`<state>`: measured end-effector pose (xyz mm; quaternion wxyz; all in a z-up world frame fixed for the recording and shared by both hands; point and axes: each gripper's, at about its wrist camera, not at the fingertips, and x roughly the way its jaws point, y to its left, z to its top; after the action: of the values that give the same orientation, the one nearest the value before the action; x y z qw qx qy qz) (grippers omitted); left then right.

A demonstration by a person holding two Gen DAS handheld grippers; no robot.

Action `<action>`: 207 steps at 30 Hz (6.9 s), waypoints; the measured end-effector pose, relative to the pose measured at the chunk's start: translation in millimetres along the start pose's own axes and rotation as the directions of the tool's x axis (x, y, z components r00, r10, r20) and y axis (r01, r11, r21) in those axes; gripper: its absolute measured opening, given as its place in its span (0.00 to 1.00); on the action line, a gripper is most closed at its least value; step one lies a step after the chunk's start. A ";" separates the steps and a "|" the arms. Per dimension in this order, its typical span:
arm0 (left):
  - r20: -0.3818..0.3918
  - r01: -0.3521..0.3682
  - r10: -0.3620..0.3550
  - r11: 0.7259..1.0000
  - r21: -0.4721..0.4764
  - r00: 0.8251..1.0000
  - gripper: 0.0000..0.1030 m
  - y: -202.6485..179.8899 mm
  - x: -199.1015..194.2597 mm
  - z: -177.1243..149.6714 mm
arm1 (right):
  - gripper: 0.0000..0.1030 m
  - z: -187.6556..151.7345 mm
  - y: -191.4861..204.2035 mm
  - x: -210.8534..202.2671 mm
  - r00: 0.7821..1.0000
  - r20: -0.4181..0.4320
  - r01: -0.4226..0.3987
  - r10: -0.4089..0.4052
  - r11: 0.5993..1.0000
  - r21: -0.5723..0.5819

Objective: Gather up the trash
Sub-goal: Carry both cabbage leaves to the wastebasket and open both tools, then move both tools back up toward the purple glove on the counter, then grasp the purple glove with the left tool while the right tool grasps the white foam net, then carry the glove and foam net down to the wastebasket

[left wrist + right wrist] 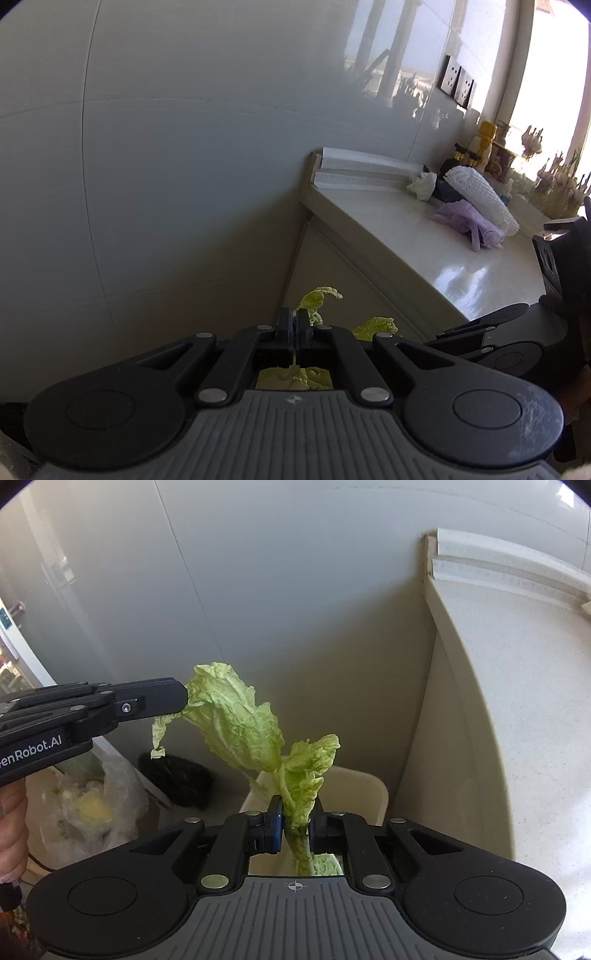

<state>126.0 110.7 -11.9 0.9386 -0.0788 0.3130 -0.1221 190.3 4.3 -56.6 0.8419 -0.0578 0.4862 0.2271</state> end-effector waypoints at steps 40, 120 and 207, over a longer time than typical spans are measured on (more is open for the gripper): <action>-0.434 -0.220 0.201 0.975 0.006 0.878 0.02 44.3 105.0 -98.3 | 0.18 -13.5 14.6 129.1 0.945 -0.292 0.149 -0.149 0.989 -0.022; -0.067 0.102 -0.085 0.937 0.335 0.994 0.99 -167.5 90.1 67.3 | 0.90 15.8 -223.6 -172.7 0.860 0.192 0.396 -0.473 0.855 0.333; 0.044 0.282 -0.300 0.931 0.232 0.953 0.00 -193.3 64.1 117.8 | 0.07 37.4 -200.5 -257.6 0.740 0.438 0.377 -0.511 0.854 0.359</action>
<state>212.3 -83.9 88.3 0.9245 -0.0233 0.2451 -0.2910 198.6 -246.3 155.8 0.9707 -0.0044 0.2373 -0.0370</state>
